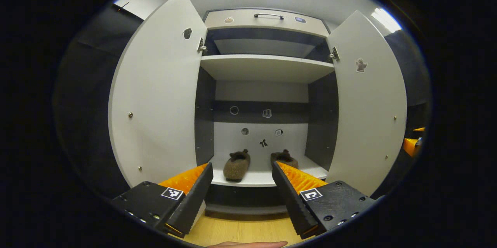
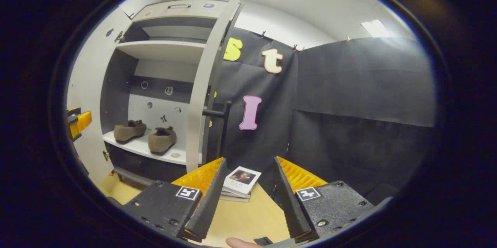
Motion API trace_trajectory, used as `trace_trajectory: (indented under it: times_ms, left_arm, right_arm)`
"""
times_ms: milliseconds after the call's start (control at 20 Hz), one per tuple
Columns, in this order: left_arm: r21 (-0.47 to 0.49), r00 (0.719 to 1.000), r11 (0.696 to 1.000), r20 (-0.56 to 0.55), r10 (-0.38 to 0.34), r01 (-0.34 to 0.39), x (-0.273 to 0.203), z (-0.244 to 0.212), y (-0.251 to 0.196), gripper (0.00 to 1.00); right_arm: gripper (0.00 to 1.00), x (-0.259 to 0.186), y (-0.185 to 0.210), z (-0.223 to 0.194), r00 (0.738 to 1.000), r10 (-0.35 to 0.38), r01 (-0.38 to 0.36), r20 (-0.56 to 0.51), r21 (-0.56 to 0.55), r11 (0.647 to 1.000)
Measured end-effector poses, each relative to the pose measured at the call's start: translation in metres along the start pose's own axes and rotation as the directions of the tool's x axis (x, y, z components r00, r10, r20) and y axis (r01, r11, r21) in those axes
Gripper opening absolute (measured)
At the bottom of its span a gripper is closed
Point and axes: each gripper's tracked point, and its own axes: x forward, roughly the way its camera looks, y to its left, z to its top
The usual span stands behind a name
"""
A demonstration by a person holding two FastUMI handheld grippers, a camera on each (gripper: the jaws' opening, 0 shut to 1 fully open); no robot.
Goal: Grab one shoe with the right hand and put it into the shoe cabinet, grab the other shoe with the left hand and put it into the shoe cabinet; then close the right door with the right hand and the left door with the left hand.
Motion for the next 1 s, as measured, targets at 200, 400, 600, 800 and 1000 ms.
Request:
trace_trajectory:
  times_ms: [200,400,600,800,1000]
  left_arm:
    - [0.056,0.992,0.992,-0.032,0.118,-0.116,-0.009,-0.002,0.023,0.93]
    - [0.048,0.986,0.986,-0.042,0.159,-0.157,-0.015,-0.005,0.032,0.93]
    - [0.041,0.99,0.99,-0.015,0.137,-0.137,-0.016,0.0,0.041,0.93]
    - [0.062,0.982,0.98,0.031,0.189,-0.19,-0.028,0.005,0.078,0.92]
    - [0.068,0.959,0.958,0.083,0.272,-0.278,-0.057,0.018,0.12,0.93]
  right_arm:
    - [0.7,0.015,0.02,-0.004,0.994,0.105,-0.107,0.023,0.115,0.988]
    - [0.7,0.012,0.04,-0.005,0.99,0.133,-0.139,0.046,0.164,0.977]
    - [0.69,0.001,0.089,0.003,0.98,0.187,-0.194,0.063,0.136,0.972]
    - [0.69,0.009,0.176,-0.001,0.933,0.36,-0.36,0.016,0.081,0.929]
    - [0.73,-0.006,0.248,-0.039,0.848,0.51,-0.518,-0.143,-0.022,0.855]
